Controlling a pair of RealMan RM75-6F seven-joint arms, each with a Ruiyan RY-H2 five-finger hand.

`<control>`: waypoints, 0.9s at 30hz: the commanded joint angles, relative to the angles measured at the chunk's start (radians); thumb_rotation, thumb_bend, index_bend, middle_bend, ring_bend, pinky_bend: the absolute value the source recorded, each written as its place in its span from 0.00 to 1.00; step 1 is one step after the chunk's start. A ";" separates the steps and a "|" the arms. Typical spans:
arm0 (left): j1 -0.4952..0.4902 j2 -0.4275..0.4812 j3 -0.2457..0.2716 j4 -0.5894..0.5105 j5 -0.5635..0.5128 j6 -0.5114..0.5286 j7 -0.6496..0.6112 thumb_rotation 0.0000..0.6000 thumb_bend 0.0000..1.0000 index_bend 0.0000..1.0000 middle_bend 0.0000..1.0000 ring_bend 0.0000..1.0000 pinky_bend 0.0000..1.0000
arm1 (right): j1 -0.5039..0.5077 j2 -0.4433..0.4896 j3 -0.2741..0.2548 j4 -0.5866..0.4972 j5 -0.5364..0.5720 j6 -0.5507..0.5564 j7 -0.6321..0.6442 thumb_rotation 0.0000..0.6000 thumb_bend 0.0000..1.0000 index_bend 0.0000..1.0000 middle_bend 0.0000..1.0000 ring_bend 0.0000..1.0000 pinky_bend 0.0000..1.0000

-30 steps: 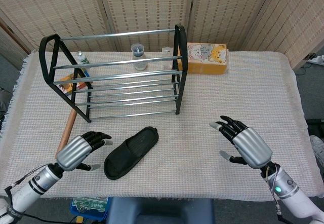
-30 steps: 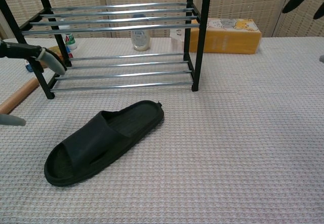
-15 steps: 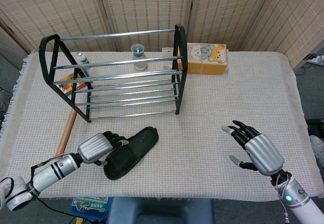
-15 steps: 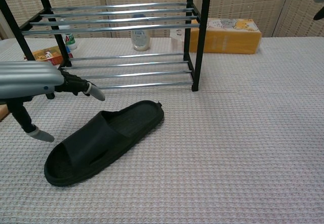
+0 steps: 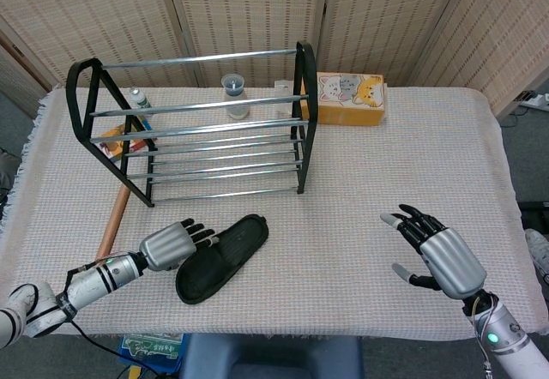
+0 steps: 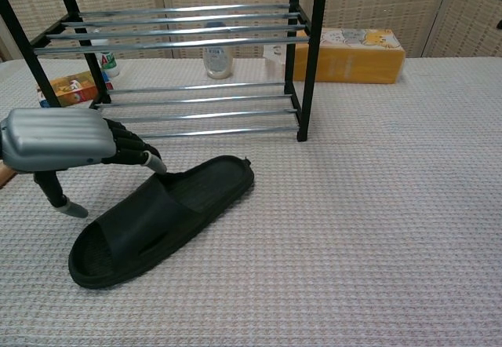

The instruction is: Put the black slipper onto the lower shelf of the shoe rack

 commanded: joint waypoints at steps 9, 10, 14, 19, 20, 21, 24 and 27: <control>-0.022 -0.076 -0.008 -0.020 -0.093 -0.011 -0.027 1.00 0.17 0.10 0.16 0.22 0.31 | -0.014 -0.003 0.005 0.020 -0.001 0.003 0.025 1.00 0.27 0.10 0.20 0.14 0.24; -0.022 -0.079 -0.012 -0.032 -0.103 -0.009 -0.028 1.00 0.17 0.09 0.16 0.22 0.31 | -0.016 -0.003 0.006 0.021 -0.002 0.004 0.027 1.00 0.27 0.10 0.20 0.14 0.24; -0.027 -0.088 -0.036 -0.086 -0.150 -0.020 0.002 1.00 0.17 0.05 0.14 0.21 0.31 | -0.021 -0.005 0.007 0.027 -0.006 0.007 0.035 1.00 0.27 0.10 0.20 0.14 0.24; -0.031 -0.125 -0.073 -0.128 -0.205 -0.021 0.046 1.00 0.17 0.03 0.13 0.18 0.31 | -0.027 -0.007 0.007 0.034 -0.008 0.012 0.045 1.00 0.27 0.10 0.20 0.14 0.24; -0.034 -0.134 -0.082 -0.133 -0.217 -0.025 0.061 1.00 0.17 0.02 0.12 0.18 0.31 | -0.029 -0.008 0.008 0.036 -0.009 0.013 0.048 1.00 0.27 0.10 0.20 0.14 0.24; -0.037 -0.140 -0.088 -0.137 -0.227 -0.031 0.075 1.00 0.17 0.01 0.12 0.17 0.31 | -0.030 -0.008 0.008 0.037 -0.010 0.014 0.049 1.00 0.27 0.10 0.20 0.14 0.24; -0.049 -0.142 -0.101 -0.152 -0.266 -0.070 0.126 1.00 0.17 0.00 0.10 0.15 0.31 | -0.034 -0.007 0.009 0.042 -0.013 0.021 0.057 1.00 0.27 0.10 0.20 0.14 0.24; -0.054 -0.123 -0.097 -0.167 -0.289 -0.098 0.164 1.00 0.17 0.00 0.09 0.15 0.31 | -0.040 -0.007 0.011 0.049 -0.012 0.029 0.067 1.00 0.27 0.10 0.20 0.14 0.24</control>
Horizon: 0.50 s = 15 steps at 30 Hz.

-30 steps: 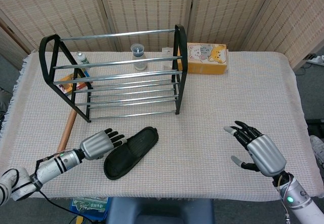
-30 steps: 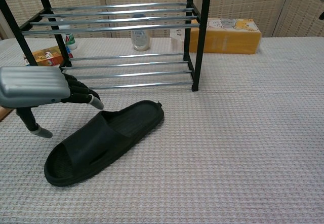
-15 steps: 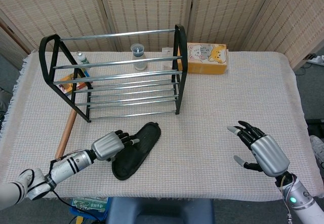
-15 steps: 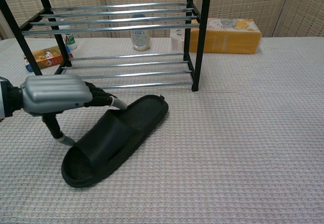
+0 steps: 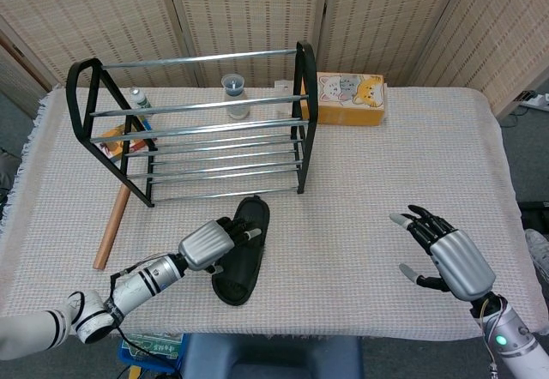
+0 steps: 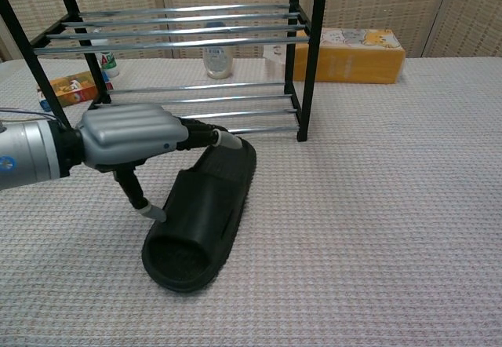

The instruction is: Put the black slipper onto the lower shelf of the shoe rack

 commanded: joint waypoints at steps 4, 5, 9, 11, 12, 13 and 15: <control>-0.002 0.050 0.013 -0.030 -0.028 -0.022 0.067 1.00 0.17 0.02 0.09 0.14 0.31 | -0.008 -0.005 0.001 0.016 0.002 0.006 0.018 1.00 0.27 0.10 0.20 0.14 0.24; 0.000 0.058 0.016 -0.031 -0.026 -0.017 0.068 1.00 0.17 0.03 0.09 0.14 0.31 | -0.008 -0.006 0.001 0.018 0.001 0.006 0.020 1.00 0.27 0.10 0.20 0.14 0.24; -0.003 0.067 0.029 -0.017 -0.009 -0.002 0.038 1.00 0.17 0.08 0.09 0.14 0.31 | -0.009 -0.010 0.004 0.024 0.000 0.007 0.026 1.00 0.27 0.10 0.20 0.14 0.24; -0.008 0.062 0.037 -0.005 0.003 0.000 0.016 1.00 0.17 0.10 0.09 0.14 0.31 | -0.009 -0.011 0.006 0.025 0.000 0.007 0.027 1.00 0.27 0.10 0.20 0.14 0.24; -0.013 0.059 0.042 0.000 0.010 -0.002 0.007 1.00 0.17 0.11 0.09 0.14 0.31 | -0.009 -0.011 0.006 0.025 -0.001 0.006 0.027 1.00 0.27 0.10 0.20 0.14 0.24; -0.016 0.058 0.046 0.001 0.013 -0.006 0.002 1.00 0.17 0.13 0.09 0.14 0.31 | -0.009 -0.011 0.007 0.025 -0.001 0.006 0.027 1.00 0.27 0.10 0.20 0.14 0.24; -0.024 0.055 0.054 0.000 0.018 -0.016 -0.006 1.00 0.17 0.16 0.09 0.14 0.31 | -0.010 -0.011 0.008 0.024 -0.001 0.007 0.027 1.00 0.27 0.10 0.20 0.14 0.24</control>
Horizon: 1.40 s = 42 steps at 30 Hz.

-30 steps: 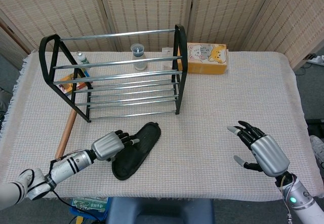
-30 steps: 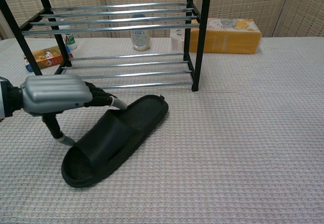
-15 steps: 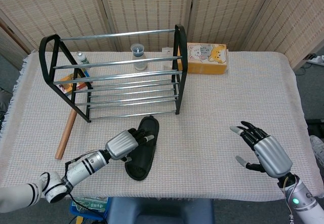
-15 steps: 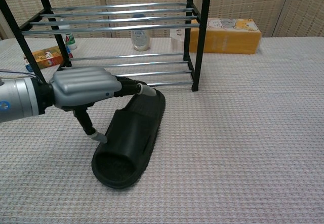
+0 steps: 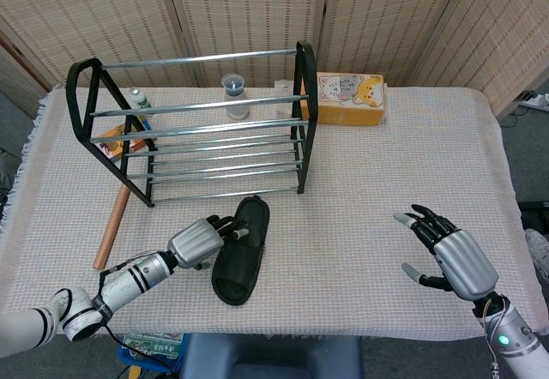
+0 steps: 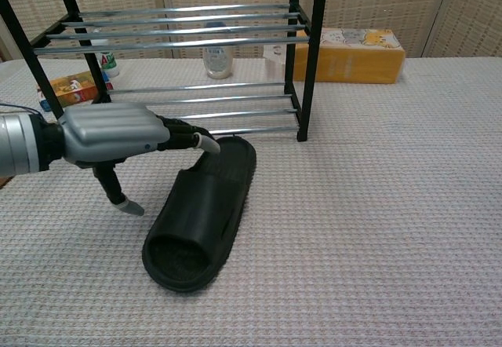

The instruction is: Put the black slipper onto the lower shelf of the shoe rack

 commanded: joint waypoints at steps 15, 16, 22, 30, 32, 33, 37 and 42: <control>-0.001 0.024 0.002 -0.072 -0.082 -0.043 0.076 1.00 0.17 0.38 0.38 0.24 0.31 | -0.006 -0.008 0.005 0.013 0.003 0.001 0.015 1.00 0.27 0.10 0.20 0.14 0.24; 0.004 0.027 0.000 -0.082 -0.093 -0.041 0.094 1.00 0.17 0.40 0.41 0.26 0.31 | -0.005 -0.008 0.006 0.014 0.003 0.000 0.016 1.00 0.27 0.10 0.20 0.14 0.24; 0.044 0.044 -0.026 -0.177 -0.224 -0.036 0.237 1.00 0.17 0.47 0.58 0.42 0.31 | -0.004 -0.010 0.007 0.015 -0.002 0.000 0.019 1.00 0.27 0.10 0.20 0.14 0.24; 0.070 0.036 -0.059 -0.268 -0.436 -0.028 0.374 1.00 0.17 0.56 0.73 0.59 0.32 | -0.009 -0.009 0.008 0.017 -0.001 0.006 0.024 1.00 0.27 0.10 0.20 0.14 0.24; 0.080 0.024 -0.074 -0.289 -0.493 0.002 0.402 1.00 0.17 0.56 0.74 0.61 0.32 | -0.010 -0.008 0.008 0.018 -0.002 0.007 0.026 1.00 0.27 0.10 0.20 0.14 0.24; 0.083 0.021 -0.079 -0.297 -0.514 0.012 0.410 1.00 0.17 0.57 0.75 0.62 0.33 | -0.010 -0.008 0.008 0.018 -0.002 0.007 0.026 1.00 0.27 0.10 0.20 0.14 0.24; 0.090 0.021 -0.101 -0.351 -0.619 0.041 0.436 1.00 0.17 0.57 0.76 0.64 0.35 | -0.011 -0.007 0.010 0.020 -0.001 0.010 0.030 1.00 0.27 0.10 0.20 0.14 0.24; 0.086 0.049 -0.117 -0.414 -0.699 0.052 0.438 1.00 0.17 0.41 0.69 0.61 0.37 | -0.010 -0.010 0.010 0.026 0.001 0.006 0.036 1.00 0.27 0.10 0.20 0.14 0.24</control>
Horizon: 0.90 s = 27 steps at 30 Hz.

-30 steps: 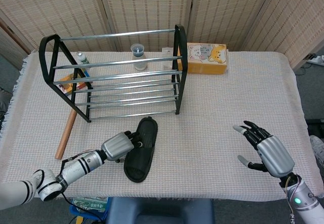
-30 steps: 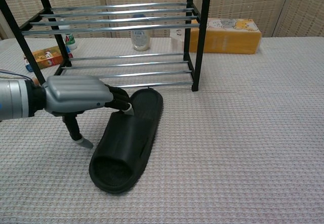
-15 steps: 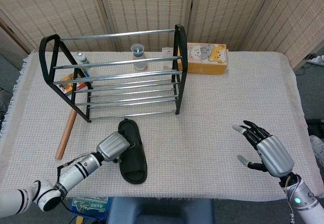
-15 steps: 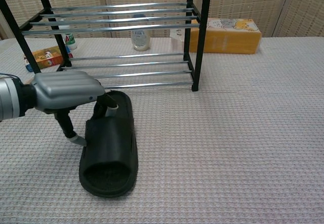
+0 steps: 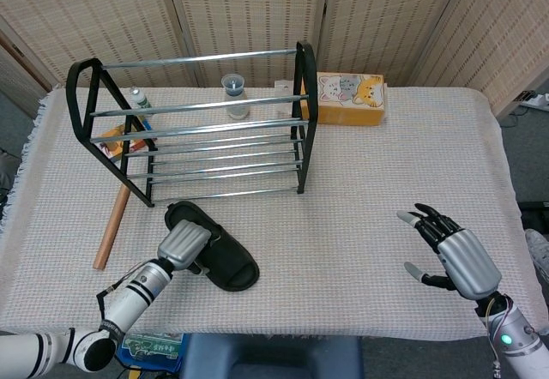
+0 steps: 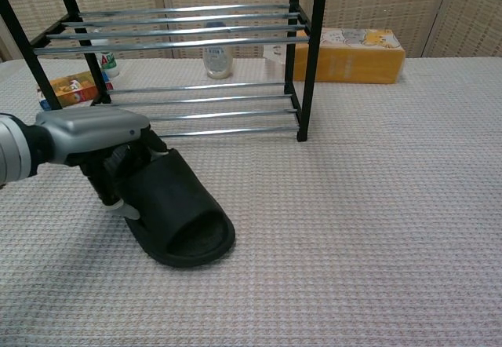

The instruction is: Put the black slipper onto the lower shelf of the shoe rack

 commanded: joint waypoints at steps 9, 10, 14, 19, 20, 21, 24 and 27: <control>0.007 0.045 0.002 -0.062 0.016 0.012 -0.053 1.00 0.17 0.02 0.24 0.18 0.38 | 0.000 -0.004 0.002 0.010 0.004 -0.002 0.010 1.00 0.27 0.10 0.20 0.14 0.24; 0.006 0.046 0.005 -0.053 0.036 0.011 -0.060 1.00 0.17 0.01 0.22 0.17 0.38 | 0.000 -0.004 0.002 0.010 0.003 -0.002 0.010 1.00 0.27 0.10 0.20 0.14 0.24; -0.009 0.060 0.024 0.010 0.136 -0.020 -0.087 1.00 0.17 0.01 0.18 0.14 0.35 | -0.002 -0.001 0.001 0.009 0.003 0.000 0.009 1.00 0.27 0.10 0.20 0.14 0.24; -0.026 0.062 0.043 0.121 0.258 -0.027 -0.109 1.00 0.17 0.02 0.13 0.09 0.32 | -0.005 0.000 0.001 0.009 0.007 0.001 0.009 1.00 0.27 0.10 0.20 0.14 0.24; -0.027 0.059 0.044 0.140 0.275 -0.026 -0.115 1.00 0.17 0.02 0.12 0.08 0.32 | -0.005 0.001 0.001 0.009 0.008 0.001 0.009 1.00 0.27 0.10 0.20 0.14 0.24; -0.028 0.056 0.045 0.158 0.288 -0.023 -0.122 1.00 0.17 0.02 0.11 0.07 0.32 | -0.006 0.001 0.001 0.009 0.008 0.001 0.009 1.00 0.27 0.10 0.20 0.14 0.24; -0.043 0.049 0.051 0.205 0.327 -0.048 -0.166 1.00 0.17 0.02 0.09 0.05 0.30 | -0.006 0.001 0.002 0.008 0.009 0.001 0.009 1.00 0.27 0.10 0.20 0.14 0.24; -0.064 0.038 0.058 0.254 0.366 -0.079 -0.207 1.00 0.17 0.03 0.07 0.03 0.29 | -0.007 0.001 0.002 0.009 0.012 0.001 0.011 1.00 0.27 0.10 0.20 0.14 0.24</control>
